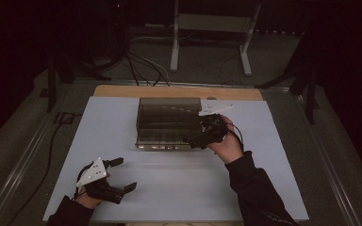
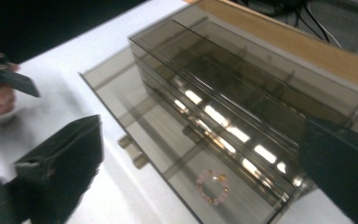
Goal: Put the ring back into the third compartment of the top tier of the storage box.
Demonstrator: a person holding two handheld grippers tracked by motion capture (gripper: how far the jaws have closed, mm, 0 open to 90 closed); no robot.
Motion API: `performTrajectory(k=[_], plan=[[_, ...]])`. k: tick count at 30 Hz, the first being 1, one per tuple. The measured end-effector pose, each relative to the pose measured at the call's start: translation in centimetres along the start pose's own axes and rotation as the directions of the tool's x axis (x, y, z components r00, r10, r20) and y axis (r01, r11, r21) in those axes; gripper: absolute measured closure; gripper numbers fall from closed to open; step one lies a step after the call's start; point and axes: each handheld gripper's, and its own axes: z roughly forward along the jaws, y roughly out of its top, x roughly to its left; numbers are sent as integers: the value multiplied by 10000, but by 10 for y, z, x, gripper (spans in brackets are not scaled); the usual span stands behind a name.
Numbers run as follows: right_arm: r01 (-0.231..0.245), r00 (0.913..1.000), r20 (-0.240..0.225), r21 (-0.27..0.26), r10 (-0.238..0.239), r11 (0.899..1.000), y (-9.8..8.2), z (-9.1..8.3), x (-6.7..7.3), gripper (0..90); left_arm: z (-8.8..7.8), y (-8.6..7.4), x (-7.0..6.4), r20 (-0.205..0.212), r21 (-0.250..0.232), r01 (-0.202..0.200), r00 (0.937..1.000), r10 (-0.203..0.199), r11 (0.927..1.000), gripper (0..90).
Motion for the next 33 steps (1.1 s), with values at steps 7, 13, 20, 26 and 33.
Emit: performTrajectory(k=[7, 13, 20, 26, 33], plan=[[592, 9982, -41, -195, -593, 9981, 4, -10, 5, 0, 1, 0, 0, -1, 3, -6, 10000, 6, 10000, 6], [666, 9977, -115, -357, -671, 9971, 6, -18, 4, 0, 0, 0, -1, 1, -7, -29, 10000, 29, 10000, 6], [637, 9975, -284, -603, -655, 9961, 6, -29, 4, 0, 2, 2, -1, -10, 23, -80, 10000, 80, 10000, 6], [595, 9975, -335, -747, -621, 9954, 4, -38, 2, 0, 2, 1, -1, -7, 23, -70, 10000, 70, 10000, 6], [485, 9975, -470, -871, -527, 9950, -1, -41, -1, 0, 2, 1, -1, 17, 8, -76, 10000, 76, 10000, 6]])
